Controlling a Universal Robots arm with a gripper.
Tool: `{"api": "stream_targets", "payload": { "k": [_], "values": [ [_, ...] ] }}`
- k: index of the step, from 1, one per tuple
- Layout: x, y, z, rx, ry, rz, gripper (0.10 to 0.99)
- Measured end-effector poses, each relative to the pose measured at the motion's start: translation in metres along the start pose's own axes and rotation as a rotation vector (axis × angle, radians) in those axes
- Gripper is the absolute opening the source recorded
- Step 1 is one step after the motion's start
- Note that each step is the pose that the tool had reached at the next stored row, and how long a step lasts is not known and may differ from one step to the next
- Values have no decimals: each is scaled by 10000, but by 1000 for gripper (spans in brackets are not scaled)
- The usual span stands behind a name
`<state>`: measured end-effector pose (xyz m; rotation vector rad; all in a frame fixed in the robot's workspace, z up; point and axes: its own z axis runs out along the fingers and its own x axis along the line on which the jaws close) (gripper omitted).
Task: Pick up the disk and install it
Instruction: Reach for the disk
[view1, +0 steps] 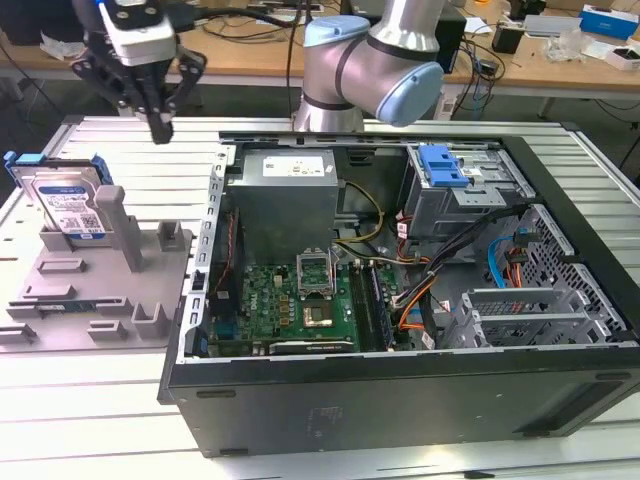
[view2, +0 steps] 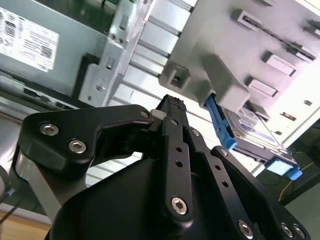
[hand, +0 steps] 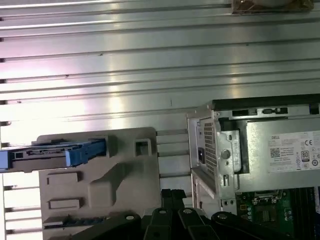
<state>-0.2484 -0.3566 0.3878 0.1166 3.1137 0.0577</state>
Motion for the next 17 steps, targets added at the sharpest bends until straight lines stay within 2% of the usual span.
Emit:
{"api": "stream_targets", "payload": {
  "k": [1, 2, 3, 6, 9, 16, 17],
  "values": [
    [46, 5, 5, 5, -1, 0, 106],
    [167, 18, 19, 14, -1, -1, 106],
    [234, 27, 26, 18, -2, 0, 106],
    [367, 60, 42, 27, -4, -1, 106],
    [530, 121, 60, 43, -4, -1, 106],
    [819, 246, 93, 69, -6, -2, 106],
    [878, 272, 100, 76, -7, -4, 106]
  ]
}}
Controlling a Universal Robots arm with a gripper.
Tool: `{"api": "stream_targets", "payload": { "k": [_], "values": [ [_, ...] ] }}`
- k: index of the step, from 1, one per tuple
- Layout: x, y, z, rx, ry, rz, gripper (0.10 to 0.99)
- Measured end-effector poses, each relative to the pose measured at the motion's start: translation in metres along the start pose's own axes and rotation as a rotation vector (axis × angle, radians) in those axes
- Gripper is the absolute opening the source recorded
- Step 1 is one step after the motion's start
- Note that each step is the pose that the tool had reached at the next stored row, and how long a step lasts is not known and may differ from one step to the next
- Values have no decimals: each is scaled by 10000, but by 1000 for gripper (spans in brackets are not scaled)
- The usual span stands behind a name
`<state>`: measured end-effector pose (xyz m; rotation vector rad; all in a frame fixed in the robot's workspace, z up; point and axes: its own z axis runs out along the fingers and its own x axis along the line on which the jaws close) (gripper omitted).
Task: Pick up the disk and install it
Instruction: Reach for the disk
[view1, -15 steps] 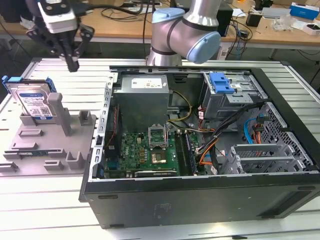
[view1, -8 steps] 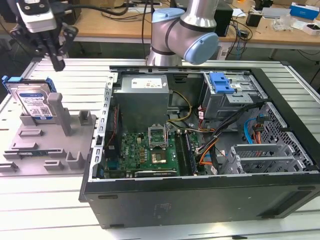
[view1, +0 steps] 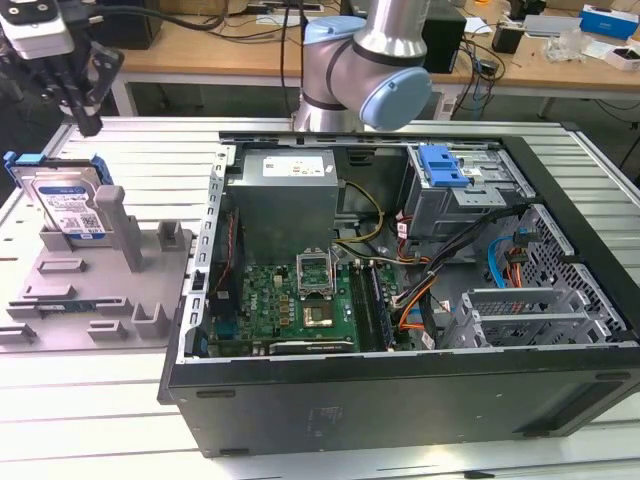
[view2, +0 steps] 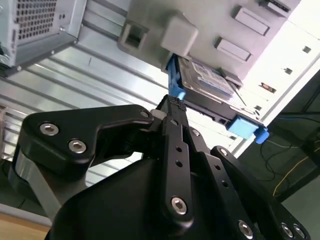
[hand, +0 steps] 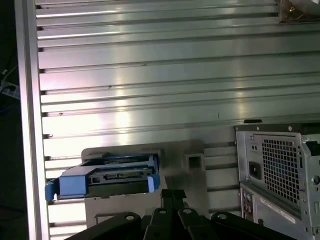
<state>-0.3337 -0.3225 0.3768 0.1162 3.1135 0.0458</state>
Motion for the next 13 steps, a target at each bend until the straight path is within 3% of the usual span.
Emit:
{"api": "stream_targets", "payload": {
  "k": [2, 13],
  "values": [
    [112, 46, 4, 11, -1, 1, 106],
    [129, 45, 3, 12, 0, 0, 106]
  ]
}}
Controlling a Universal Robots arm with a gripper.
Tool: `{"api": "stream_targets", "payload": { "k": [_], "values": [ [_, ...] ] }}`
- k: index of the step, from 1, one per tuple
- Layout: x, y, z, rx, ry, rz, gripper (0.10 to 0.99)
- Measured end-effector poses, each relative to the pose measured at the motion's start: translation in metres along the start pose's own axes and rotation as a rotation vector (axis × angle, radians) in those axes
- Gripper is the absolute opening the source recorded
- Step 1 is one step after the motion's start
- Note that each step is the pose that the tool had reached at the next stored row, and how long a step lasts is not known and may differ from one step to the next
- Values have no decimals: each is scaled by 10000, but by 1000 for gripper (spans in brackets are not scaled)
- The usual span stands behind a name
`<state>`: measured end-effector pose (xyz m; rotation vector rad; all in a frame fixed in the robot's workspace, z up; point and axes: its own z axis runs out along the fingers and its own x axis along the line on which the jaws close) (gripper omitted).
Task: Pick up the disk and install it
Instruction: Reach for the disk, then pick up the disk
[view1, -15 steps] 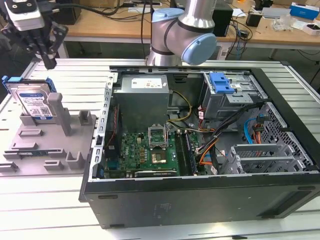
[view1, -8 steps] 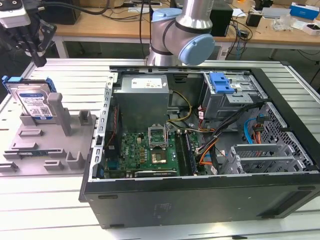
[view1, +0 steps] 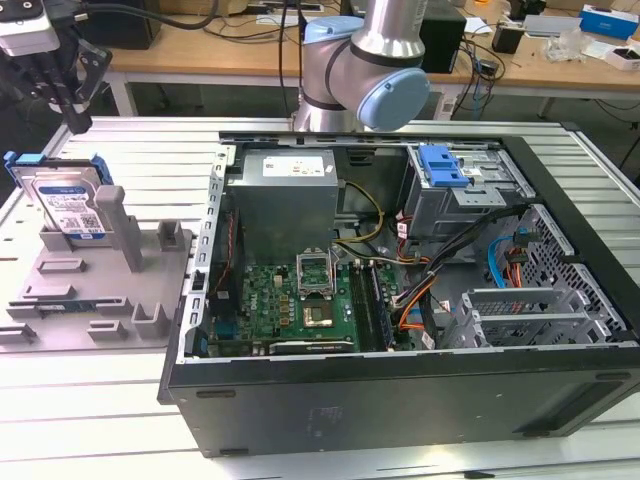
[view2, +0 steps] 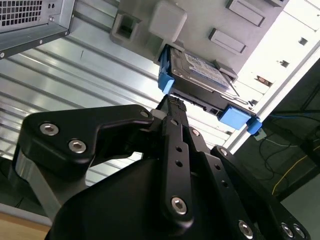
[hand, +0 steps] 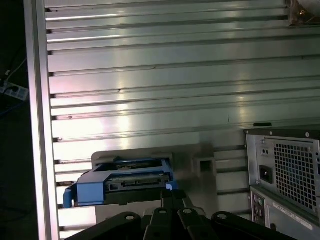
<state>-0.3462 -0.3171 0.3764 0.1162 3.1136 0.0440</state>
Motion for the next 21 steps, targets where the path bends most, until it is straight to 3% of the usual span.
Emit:
{"api": "stream_targets", "payload": {
  "k": [17, 21],
  "values": [
    [29, -2, 0, -1, 0, 1, 106],
    [29, -2, 2, -30, 32, -1114, 106]
  ]
}}
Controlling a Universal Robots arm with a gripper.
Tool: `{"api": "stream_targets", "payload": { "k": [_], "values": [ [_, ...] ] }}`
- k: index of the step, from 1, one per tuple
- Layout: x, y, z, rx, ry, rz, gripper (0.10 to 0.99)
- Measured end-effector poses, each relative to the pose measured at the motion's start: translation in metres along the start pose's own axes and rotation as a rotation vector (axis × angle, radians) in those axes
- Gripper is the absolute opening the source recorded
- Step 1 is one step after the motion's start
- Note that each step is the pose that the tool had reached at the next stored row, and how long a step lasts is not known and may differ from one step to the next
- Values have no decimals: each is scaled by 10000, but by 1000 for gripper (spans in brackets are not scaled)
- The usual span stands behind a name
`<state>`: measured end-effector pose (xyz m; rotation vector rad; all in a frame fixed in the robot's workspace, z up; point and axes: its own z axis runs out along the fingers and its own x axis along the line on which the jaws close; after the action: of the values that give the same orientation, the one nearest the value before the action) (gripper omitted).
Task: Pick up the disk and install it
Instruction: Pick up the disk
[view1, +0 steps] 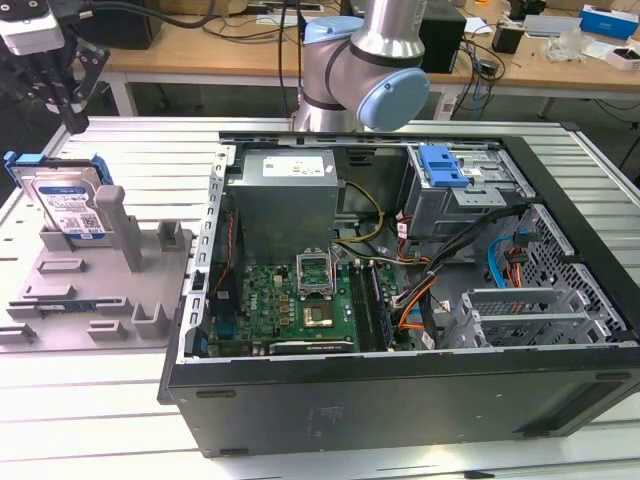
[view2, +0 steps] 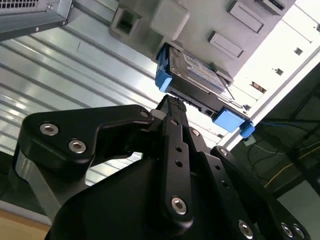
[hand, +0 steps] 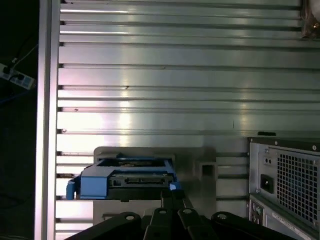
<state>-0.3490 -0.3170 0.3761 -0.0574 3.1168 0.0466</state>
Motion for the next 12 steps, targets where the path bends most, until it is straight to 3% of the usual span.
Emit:
{"api": "stream_targets", "payload": {
  "k": [3, 9, 10, 12],
  "values": [
    [0, 0, 6, -16, 19, -642, 106],
    [1, -1, 35, -76, 90, -3082, 106],
    [1, -1, 37, -80, 96, -3262, 114],
    [1, -1, 42, -90, 107, -3649, 235]
  ]
}}
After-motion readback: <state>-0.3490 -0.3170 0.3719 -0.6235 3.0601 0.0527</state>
